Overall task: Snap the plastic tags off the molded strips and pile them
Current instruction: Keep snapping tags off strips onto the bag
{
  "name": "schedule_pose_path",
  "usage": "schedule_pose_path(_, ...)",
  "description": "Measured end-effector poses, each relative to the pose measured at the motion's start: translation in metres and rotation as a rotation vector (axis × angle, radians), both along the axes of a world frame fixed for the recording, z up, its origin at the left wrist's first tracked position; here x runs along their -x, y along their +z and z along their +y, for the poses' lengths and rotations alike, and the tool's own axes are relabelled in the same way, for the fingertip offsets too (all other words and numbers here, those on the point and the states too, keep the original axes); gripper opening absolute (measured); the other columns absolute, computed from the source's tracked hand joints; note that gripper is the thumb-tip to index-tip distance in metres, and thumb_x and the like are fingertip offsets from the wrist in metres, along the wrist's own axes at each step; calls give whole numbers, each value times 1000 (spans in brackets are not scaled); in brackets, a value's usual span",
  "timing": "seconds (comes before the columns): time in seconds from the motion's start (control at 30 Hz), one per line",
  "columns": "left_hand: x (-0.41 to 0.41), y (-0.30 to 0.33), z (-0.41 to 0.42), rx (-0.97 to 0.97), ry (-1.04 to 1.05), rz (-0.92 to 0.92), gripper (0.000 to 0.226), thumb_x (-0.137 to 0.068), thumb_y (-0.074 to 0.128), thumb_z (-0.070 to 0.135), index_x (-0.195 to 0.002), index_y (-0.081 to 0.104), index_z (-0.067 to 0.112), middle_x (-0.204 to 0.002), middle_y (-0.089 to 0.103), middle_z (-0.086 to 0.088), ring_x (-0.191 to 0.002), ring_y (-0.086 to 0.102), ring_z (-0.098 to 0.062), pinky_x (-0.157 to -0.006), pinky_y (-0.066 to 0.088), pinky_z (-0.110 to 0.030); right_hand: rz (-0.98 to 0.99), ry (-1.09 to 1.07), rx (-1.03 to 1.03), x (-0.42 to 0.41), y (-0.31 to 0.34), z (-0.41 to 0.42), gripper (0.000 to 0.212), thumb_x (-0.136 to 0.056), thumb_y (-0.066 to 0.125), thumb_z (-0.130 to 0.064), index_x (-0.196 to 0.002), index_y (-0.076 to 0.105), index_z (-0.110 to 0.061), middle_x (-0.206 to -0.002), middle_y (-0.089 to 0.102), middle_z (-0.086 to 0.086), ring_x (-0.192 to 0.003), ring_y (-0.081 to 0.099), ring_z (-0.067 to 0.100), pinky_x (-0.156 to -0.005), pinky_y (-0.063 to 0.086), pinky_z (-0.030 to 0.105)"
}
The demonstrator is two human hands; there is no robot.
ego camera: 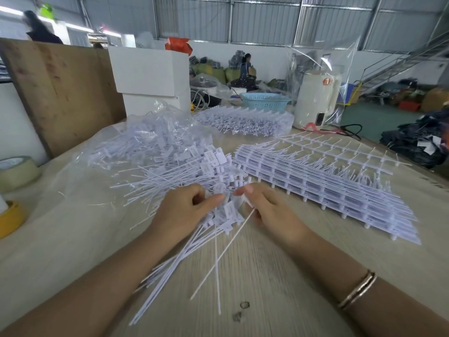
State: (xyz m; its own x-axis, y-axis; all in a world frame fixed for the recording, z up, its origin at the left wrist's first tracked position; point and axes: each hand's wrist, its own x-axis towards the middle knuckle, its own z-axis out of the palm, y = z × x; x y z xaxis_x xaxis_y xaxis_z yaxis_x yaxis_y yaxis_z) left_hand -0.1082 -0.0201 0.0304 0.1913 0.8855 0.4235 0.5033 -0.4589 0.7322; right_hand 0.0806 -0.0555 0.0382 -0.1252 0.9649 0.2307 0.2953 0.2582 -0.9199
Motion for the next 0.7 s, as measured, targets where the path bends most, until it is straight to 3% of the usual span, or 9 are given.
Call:
schedule_pose_path(0.1, 0, 1, -2, -42, 64, 115, 67, -66, 29, 81, -81, 63, 25, -65, 62, 6, -59, 58, -6, -59, 45, -28, -46, 6, 62, 2, -7, 4, 24, -95, 49, -32, -118, 54, -36, -95, 62, -14, -75, 58, 4, -66, 45, 19)
schedule_pose_path(0.17, 6, 7, -3, -74, 124, 245, 67, -67, 20, 82, -84, 55, 29, -67, 60, 9, -62, 58, -6, -56, 41, -28, -128, 56, 35, -1, -10, 4, 38, -93, 55, -21, -126, 47, -38, -87, 61, -10, -62, 54, 16, -57, 47, 29)
schedule_pose_path(0.2, 10, 10, -4, -90, 159, 328, 69, -67, 14, 83, -79, 53, 28, -63, 58, 8, -60, 56, -8, -54, 38, -27, -211, 86, -7, -3, -12, 4, 43, -92, 57, -20, -130, 44, -36, -79, 58, -16, -52, 48, 9, -50, 39, 22)
schedule_pose_path(0.27, 17, 18, -8, -66, 185, 524, 85, -64, 1, 88, -66, 52, 20, -54, 55, 6, -55, 56, -11, -54, 40, -26, -433, 76, -108, -4, -18, 7, 49, -90, 61, -26, -134, 41, -31, -92, 50, -25, -56, 48, -9, -54, 31, 7)
schedule_pose_path(0.3, 19, 21, -11, -30, 179, 634, 92, -61, -5, 91, -60, 50, 17, -51, 52, 7, -52, 56, -11, -56, 43, -26, -505, 41, -138, -3, -19, 9, 49, -88, 62, -30, -133, 43, -31, -99, 46, -24, -61, 45, -16, -57, 30, 5)
schedule_pose_path(0.37, 18, 24, -18, 41, 141, 842, 96, -49, -11, 97, -55, 44, 19, -48, 45, 7, -47, 51, -10, -57, 44, -25, -524, -32, -154, -3, -20, 13, 43, -85, 66, -32, -125, 51, -29, -91, 45, -24, -65, 45, -19, -59, 32, 3)
schedule_pose_path(0.5, 5, 15, -29, 44, 16, 1029, 96, -40, -1, 102, -67, 49, 25, -58, 52, 8, -53, 49, -4, -49, 30, -25, -437, -119, -153, -1, -21, 17, 21, -80, 71, -31, -99, 61, -27, -83, 54, -20, -66, 52, -8, -60, 38, 5)
schedule_pose_path(0.6, 0, 12, -32, -1, -12, 1037, 72, -53, 21, 97, -74, 43, 32, -69, 48, 14, -64, 47, -2, -52, 30, -25, -401, -153, -157, 4, -22, 17, 20, -78, 72, -37, -90, 62, -24, -80, 62, -8, -58, 51, 0, -55, 39, 13)
schedule_pose_path(0.7, 0, 14, -34, 17, -18, 995, 41, -68, 38, 74, -84, 40, 37, -73, 40, 15, -72, 43, -8, -55, 30, -26, -370, -140, -149, 6, -23, 14, 26, -78, 71, -43, -95, 63, -24, -74, 58, -8, -52, 46, -1, -52, 35, 12)
